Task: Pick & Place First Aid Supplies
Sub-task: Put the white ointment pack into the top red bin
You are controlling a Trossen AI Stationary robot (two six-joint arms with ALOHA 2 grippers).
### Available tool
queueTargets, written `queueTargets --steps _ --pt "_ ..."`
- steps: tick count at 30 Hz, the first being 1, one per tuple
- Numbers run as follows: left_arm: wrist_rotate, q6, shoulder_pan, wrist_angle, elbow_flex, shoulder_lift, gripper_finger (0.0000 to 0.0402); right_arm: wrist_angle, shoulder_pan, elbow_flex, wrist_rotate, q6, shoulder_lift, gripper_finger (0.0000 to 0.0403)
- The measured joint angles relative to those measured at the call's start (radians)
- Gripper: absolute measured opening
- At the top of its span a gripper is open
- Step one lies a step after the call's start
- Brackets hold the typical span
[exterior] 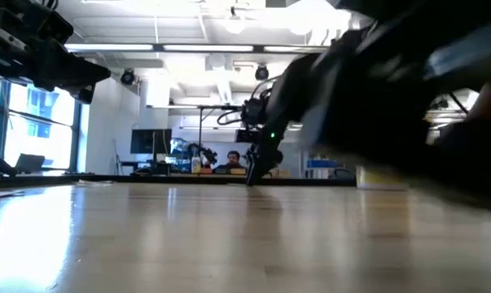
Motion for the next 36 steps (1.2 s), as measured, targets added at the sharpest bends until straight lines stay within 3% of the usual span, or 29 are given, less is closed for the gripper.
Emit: queueTargets --steps 11,19,25,31,36 --pt "0.0 0.0 0.0 0.0 0.0 0.0 0.0001 -0.352 0.029 -0.003 0.106 0.005 -0.039 0.0197" --pt "0.0 0.0 0.0 0.0 0.0 0.0 0.0001 -0.167 0.031 0.009 0.093 0.02 -0.044 0.0197" --pt "0.0 0.0 0.0 0.0 0.0 0.0 0.0001 -0.089 0.001 0.013 -0.016 0.041 -0.046 0.0197" --pt "0.0 0.0 0.0 0.0 0.0 0.0 0.0001 0.04 -0.025 -0.05 -0.049 0.057 -0.046 0.0197" --pt "0.0 0.0 0.0 0.0 0.0 0.0 0.0001 0.024 -0.032 -0.088 -0.056 0.043 -0.048 0.0197"
